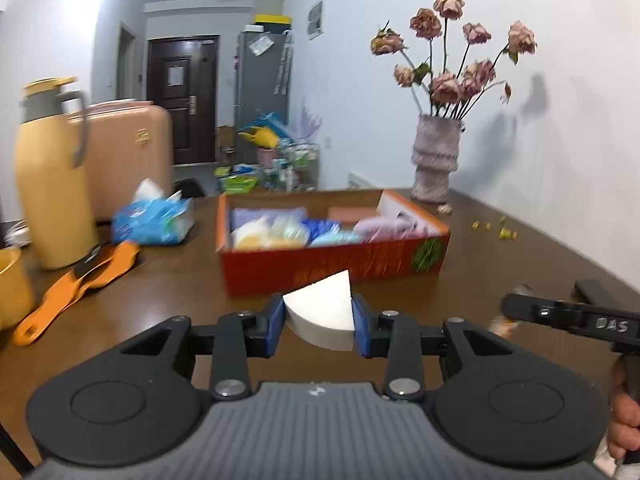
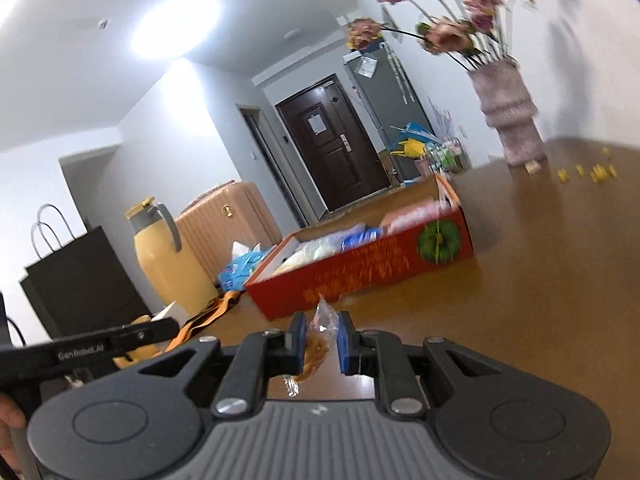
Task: Organize soft objects
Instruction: 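Carry the white triangle and snack packet into the red box and open both grippers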
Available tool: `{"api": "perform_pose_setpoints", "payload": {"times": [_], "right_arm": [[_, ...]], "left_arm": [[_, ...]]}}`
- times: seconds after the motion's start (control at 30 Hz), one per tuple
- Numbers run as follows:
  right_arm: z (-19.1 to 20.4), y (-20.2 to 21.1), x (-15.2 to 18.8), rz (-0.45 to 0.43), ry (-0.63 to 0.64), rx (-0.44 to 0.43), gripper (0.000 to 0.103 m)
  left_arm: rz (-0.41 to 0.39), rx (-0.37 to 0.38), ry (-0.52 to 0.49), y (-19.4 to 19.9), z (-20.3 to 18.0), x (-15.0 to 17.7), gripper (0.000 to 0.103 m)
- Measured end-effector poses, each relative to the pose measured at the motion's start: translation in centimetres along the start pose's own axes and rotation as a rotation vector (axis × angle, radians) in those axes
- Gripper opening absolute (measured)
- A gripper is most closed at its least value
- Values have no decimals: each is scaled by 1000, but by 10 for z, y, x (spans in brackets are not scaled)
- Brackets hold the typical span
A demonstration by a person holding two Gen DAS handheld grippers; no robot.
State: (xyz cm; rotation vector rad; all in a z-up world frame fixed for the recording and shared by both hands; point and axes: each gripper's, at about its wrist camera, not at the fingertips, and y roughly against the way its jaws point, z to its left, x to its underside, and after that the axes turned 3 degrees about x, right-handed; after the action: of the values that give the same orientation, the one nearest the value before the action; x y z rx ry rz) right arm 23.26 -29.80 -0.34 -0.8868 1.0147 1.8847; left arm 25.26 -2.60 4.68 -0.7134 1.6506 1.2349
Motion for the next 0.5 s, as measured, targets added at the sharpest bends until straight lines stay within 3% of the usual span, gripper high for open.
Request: {"api": "perform_pose_setpoints", "payload": {"times": [0.17, 0.27, 0.43, 0.5], "right_arm": [[-2, -80, -69, 16, 145, 64, 15], [-5, -149, -109, 91, 243, 96, 15], [-6, -253, -145, 217, 354, 118, 15], [-8, -289, -149, 265, 397, 162, 15]], "left_arm": [[18, 50, 9, -86, 15, -60, 35], [82, 51, -6, -163, 20, -96, 35], [189, 87, 18, -276, 31, -123, 33], [211, 64, 35, -310, 40, -125, 34]]}}
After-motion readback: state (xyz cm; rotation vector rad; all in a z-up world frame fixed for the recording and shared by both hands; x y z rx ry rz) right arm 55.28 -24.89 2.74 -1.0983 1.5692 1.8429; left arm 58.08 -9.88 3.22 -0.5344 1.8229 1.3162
